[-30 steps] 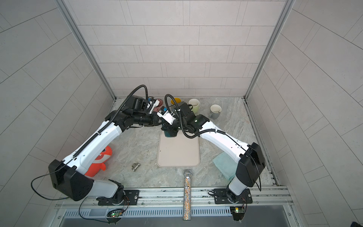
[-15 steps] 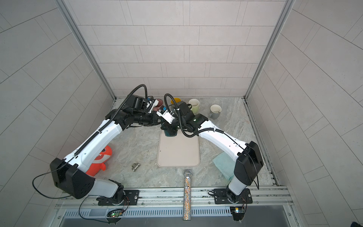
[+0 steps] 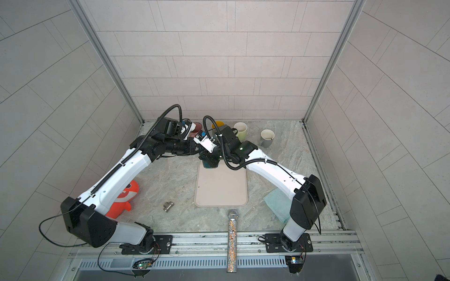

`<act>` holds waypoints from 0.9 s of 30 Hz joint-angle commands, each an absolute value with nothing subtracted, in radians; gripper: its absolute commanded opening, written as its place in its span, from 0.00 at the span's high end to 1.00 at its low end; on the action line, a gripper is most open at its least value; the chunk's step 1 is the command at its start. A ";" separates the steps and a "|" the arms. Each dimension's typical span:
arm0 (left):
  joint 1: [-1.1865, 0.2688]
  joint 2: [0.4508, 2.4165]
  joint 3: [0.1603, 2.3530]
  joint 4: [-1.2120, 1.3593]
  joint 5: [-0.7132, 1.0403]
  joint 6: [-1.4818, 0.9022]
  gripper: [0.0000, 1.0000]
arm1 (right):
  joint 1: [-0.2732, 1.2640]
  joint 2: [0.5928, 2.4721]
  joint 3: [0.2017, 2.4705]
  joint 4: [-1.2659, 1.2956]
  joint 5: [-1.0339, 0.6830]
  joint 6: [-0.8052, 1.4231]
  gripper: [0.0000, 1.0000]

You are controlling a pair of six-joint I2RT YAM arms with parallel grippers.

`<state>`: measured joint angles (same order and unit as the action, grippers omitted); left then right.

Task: Turn the mug right side up
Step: 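Close the left gripper on the dark green mug's handle beside the right gripper, then carry the mug toward the black mug with the left gripper while the right withdraws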

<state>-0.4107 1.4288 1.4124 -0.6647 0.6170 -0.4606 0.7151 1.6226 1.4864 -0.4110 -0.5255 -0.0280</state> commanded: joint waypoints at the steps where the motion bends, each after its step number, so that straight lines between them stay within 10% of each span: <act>1: -0.431 1.401 1.414 -0.655 0.619 -0.417 1.00 | 0.716 1.612 1.516 -0.367 -0.503 -0.035 0.83; 27: -0.382 1.342 1.351 -0.671 0.265 -0.393 1.00 | 0.693 1.430 1.360 -0.441 -0.430 -0.017 0.79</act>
